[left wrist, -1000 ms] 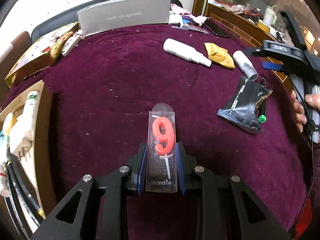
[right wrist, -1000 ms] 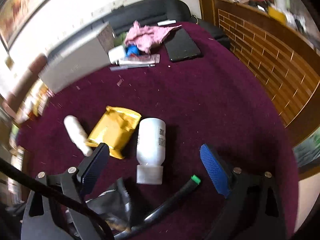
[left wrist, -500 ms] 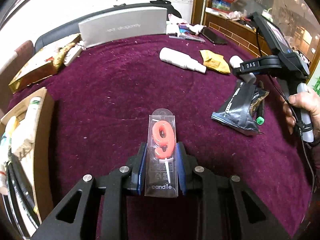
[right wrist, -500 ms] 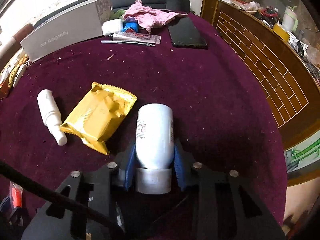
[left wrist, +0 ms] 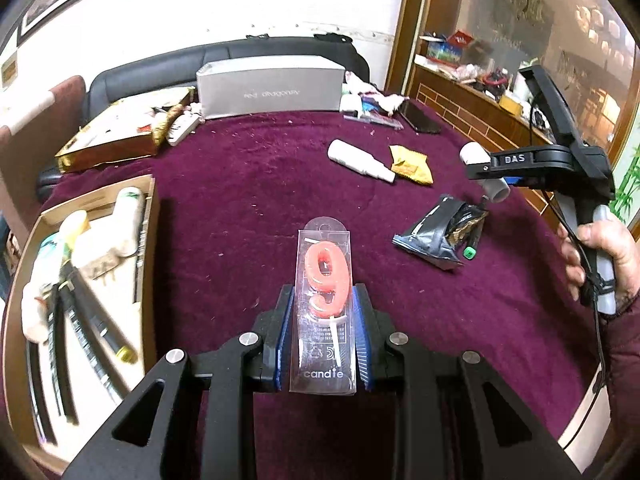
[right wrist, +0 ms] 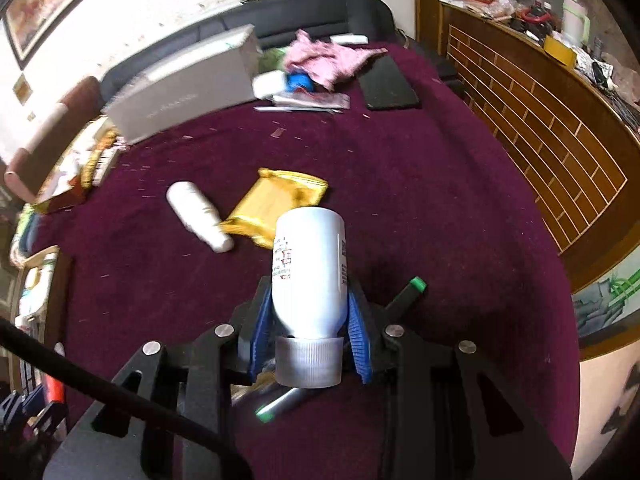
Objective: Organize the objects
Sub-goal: 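Grasp the white spray bottle with the right gripper while the left gripper holds the candle box, then carry the candle box and white bottle over the cardboard tray, then lower the candle box and bottle into the tray and open both grippers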
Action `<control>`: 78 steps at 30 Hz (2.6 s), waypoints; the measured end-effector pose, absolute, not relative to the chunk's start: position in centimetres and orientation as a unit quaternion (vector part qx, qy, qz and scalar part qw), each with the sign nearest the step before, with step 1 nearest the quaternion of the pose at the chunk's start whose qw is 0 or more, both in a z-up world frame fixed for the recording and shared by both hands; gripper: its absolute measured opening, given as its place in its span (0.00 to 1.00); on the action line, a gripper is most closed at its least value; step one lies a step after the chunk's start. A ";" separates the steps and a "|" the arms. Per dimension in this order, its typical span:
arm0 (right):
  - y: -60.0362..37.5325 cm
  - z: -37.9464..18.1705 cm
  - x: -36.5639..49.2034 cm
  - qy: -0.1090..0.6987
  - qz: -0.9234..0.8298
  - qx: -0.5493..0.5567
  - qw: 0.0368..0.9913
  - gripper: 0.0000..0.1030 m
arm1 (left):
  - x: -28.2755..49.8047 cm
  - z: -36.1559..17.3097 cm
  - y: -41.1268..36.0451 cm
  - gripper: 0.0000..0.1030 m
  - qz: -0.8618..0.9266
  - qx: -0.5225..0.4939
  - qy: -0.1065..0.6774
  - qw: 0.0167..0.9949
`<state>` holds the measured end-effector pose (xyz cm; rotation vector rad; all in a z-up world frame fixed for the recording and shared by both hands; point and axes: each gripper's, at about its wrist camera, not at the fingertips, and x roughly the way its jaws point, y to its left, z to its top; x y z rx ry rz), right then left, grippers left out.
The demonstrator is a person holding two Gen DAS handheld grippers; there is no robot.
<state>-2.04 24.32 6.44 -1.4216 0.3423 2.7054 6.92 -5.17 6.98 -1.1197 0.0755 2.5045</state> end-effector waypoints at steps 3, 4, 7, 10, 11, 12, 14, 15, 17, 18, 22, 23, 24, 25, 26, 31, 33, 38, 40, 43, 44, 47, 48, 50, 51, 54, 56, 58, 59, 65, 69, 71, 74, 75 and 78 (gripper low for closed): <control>22.9 7.9 -0.6 0.114 0.886 -0.450 0.012 0.31 | 8.5 7.9 -6.3 0.23 0.900 -0.391 0.017 0.193; 22.4 8.2 -0.2 0.114 0.887 -0.447 0.005 0.31 | 9.0 8.2 -6.8 0.23 0.902 -0.387 0.015 0.192; 20.1 9.2 0.9 0.110 0.889 -0.443 -0.026 0.31 | 10.7 9.1 -8.7 0.23 0.909 -0.375 0.008 0.181; 17.5 9.9 1.3 0.104 0.887 -0.446 -0.058 0.31 | 11.9 9.8 -11.1 0.23 0.918 -0.364 0.003 0.161; 16.5 10.2 1.5 0.102 0.887 -0.445 -0.069 0.31 | 12.2 10.1 -12.1 0.23 0.921 -0.359 0.002 0.150; 15.5 10.5 1.8 0.098 0.887 -0.444 -0.079 0.31 | 12.5 10.2 -13.1 0.23 0.924 -0.357 0.001 0.139; 13.5 11.0 2.8 0.091 0.887 -0.442 -0.097 0.31 | 12.9 10.4 -15.3 0.23 0.928 -0.354 -0.011 0.119; 12.5 11.1 2.8 0.089 0.886 -0.443 -0.106 0.31 | 13.0 10.4 -16.2 0.23 0.929 -0.353 -0.014 0.109; 10.3 11.4 3.0 0.085 0.882 -0.445 -0.129 0.31 | 13.2 10.4 -18.3 0.23 0.932 -0.352 -0.024 0.087; 9.4 11.4 3.0 0.083 0.881 -0.446 -0.137 0.31 | 13.2 10.3 -19.2 0.23 0.932 -0.353 -0.030 0.078; 5.4 11.7 3.3 0.070 0.875 -0.448 -0.169 0.31 | 13.1 9.7 -22.2 0.23 0.932 -0.358 -0.048 0.042; 4.3 11.7 3.3 0.068 0.872 -0.450 -0.179 0.31 | 13.0 9.5 -22.8 0.23 0.930 -0.361 -0.052 0.035; 3.3 11.6 3.2 0.067 0.870 -0.452 -0.187 0.31 | 12.8 9.2 -23.3 0.23 0.929 -0.364 -0.057 0.029; 2.1 11.4 3.0 0.064 0.867 -0.455 -0.196 0.31 | 12.6 8.9 -23.7 0.23 0.928 -0.367 -0.060 0.025; 1.5 11.2 3.0 0.061 0.864 -0.457 -0.201 0.31 | 12.3 8.5 -24.0 0.23 0.927 -0.370 -0.063 0.022; -3.7 9.2 1.8 0.043 0.844 -0.482 -0.233 0.31 | 10.9 6.5 -24.7 0.23 0.918 -0.389 -0.072 0.019; -5.3 8.4 1.5 0.037 0.836 -0.491 -0.242 0.31 | 10.2 5.7 -24.8 0.23 0.914 -0.398 -0.079 0.019; -8.6 5.6 -0.4 0.036 0.815 -0.521 -0.251 0.32 | 8.4 3.9 -25.2 0.23 0.900 -0.424 -0.100 0.018; -9.6 4.7 -1.3 0.032 0.810 -0.530 -0.249 0.32 | 7.9 3.3 -25.4 0.23 0.896 -0.431 -0.102 0.013; -10.9 3.7 -2.3 0.022 0.804 -0.541 -0.244 0.32 | 7.2 2.8 -25.8 0.23 0.894 -0.434 -0.106 0.007; -11.1 3.5 -2.6 0.018 0.804 -0.543 -0.241 0.32 | 7.1 2.8 -25.8 0.23 0.894 -0.435 -0.108 0.008; -11.8 2.9 -3.4 0.010 0.803 -0.547 -0.234 0.31 | 6.6 2.8 -26.0 0.23 0.893 -0.436 -0.108 0.004; -12.0 2.6 -3.7 0.006 0.804 -0.548 -0.230 0.31 | 6.4 2.8 -26.0 0.23 0.893 -0.437 -0.108 0.003; -12.2 2.3 -4.1 0.002 0.804 -0.550 -0.225 0.31 | 5.9 2.4 -26.2 0.23 0.888 -0.446 -0.113 0.005; -12.3 2.0 -4.4 0.003 0.803 -0.553 -0.223 0.31 | 5.8 2.2 -26.3 0.24 0.887 -0.448 -0.114 0.005; -12.3 1.5 -5.0 0.004 0.801 -0.557 -0.219 0.32 | 5.3 1.7 -26.4 0.23 0.882 -0.457 -0.113 0.008; -12.2 1.3 -5.3 0.004 0.802 -0.557 -0.217 0.31 | 5.3 1.7 -26.4 0.23 0.884 -0.455 -0.109 0.009; -12.1 1.3 -5.4 0.006 0.802 -0.556 -0.216 0.31 | 5.2 1.8 -26.3 0.23 0.884 -0.456 -0.106 0.009; -12.1 1.3 -5.4 0.004 0.803 -0.556 -0.216 0.31 | 5.2 1.8 -26.2 0.23 0.884 -0.456 -0.105 0.008; -12.5 1.1 -5.1 -0.014 0.806 -0.551 -0.214 0.31 | 5.6 2.1 -26.3 0.24 0.882 -0.456 -0.117 0.006; -12.5 1.2 -5.0 -0.021 0.811 -0.546 -0.211 0.31 | 6.1 2.4 -26.7 0.25 0.883 -0.453 -0.123 0.003; -12.3 1.2 -5.0 -0.016 0.811 -0.545 -0.211 0.31 | 6.5 2.6 -26.8 0.27 0.884 -0.450 -0.126 0.001; -12.1 1.4 -4.9 -0.008 0.813 -0.543 -0.210 0.34 | 7.1 3.3 -27.0 0.37 0.888 -0.442 -0.129 -0.002; -11.9 1.5 -4.8 -0.004 0.813 -0.543 -0.211 0.35 | 7.2 3.6 -27.1 0.38 0.890 -0.438 -0.128 -0.004; -11.6 2.2 -4.4 0.006 0.816 -0.536 -0.218 0.41 | 7.9 4.5 -27.3 0.39 0.895 -0.428 -0.121 -0.011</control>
